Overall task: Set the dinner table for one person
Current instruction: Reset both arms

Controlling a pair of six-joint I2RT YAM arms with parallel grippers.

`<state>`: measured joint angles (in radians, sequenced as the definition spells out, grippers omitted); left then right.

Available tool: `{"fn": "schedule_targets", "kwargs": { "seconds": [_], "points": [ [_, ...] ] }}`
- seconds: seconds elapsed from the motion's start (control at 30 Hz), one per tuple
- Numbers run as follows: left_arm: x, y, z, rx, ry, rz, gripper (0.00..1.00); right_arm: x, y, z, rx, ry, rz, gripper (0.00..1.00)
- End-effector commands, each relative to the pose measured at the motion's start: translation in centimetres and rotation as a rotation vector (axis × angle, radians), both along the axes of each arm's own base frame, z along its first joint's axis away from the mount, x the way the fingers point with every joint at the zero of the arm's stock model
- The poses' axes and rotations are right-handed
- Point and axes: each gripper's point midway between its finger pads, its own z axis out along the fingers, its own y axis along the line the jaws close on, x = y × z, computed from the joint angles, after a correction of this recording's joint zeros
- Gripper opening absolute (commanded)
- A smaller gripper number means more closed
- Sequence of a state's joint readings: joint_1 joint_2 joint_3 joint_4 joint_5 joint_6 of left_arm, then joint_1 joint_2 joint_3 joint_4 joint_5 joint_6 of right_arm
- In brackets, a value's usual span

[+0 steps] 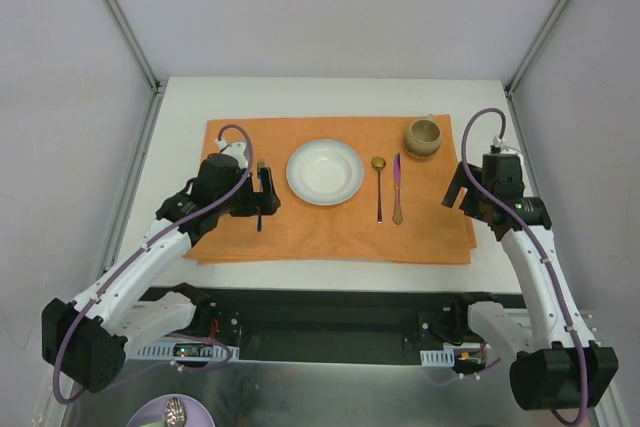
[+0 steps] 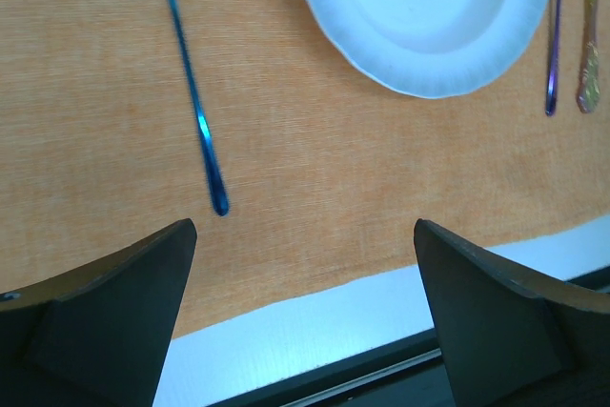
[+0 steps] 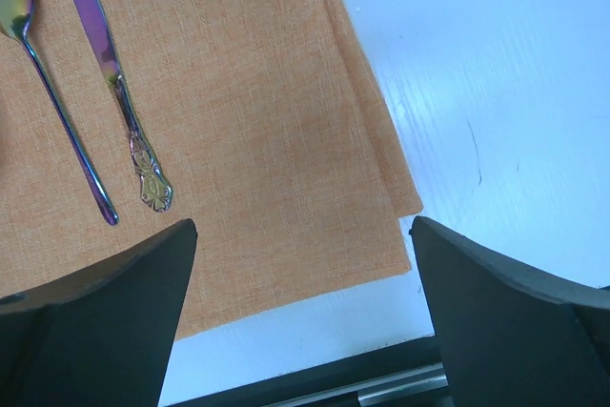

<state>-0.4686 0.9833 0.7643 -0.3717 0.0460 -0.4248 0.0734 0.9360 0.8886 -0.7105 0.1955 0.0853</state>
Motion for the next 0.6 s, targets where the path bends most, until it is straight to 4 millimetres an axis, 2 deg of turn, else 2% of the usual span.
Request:
{"fn": "schedule_targets", "kwargs": {
  "seconds": [0.0,0.13,0.3,0.43,0.57],
  "points": [
    [0.7,4.0,2.4,0.098,-0.068,0.124,0.99,-0.2,0.2,0.0,0.035,-0.034,-0.02,1.0],
    [0.3,5.8,3.4,0.122,-0.094,0.174,0.99,-0.2,0.5,0.4,0.057,-0.041,-0.015,1.0],
    [-1.3,6.5,4.0,0.096,-0.103,0.196,0.99,-0.9,1.5,0.0,0.108,-0.031,0.003,0.96],
    [-2.5,7.1,4.3,0.065,-0.111,0.235,0.99,-2.2,1.1,0.3,0.098,-0.055,-0.007,0.96],
    [-3.6,7.5,4.8,0.021,-0.132,0.271,0.99,-3.9,0.5,1.4,0.086,-0.096,-0.036,0.96]
  ]
}}
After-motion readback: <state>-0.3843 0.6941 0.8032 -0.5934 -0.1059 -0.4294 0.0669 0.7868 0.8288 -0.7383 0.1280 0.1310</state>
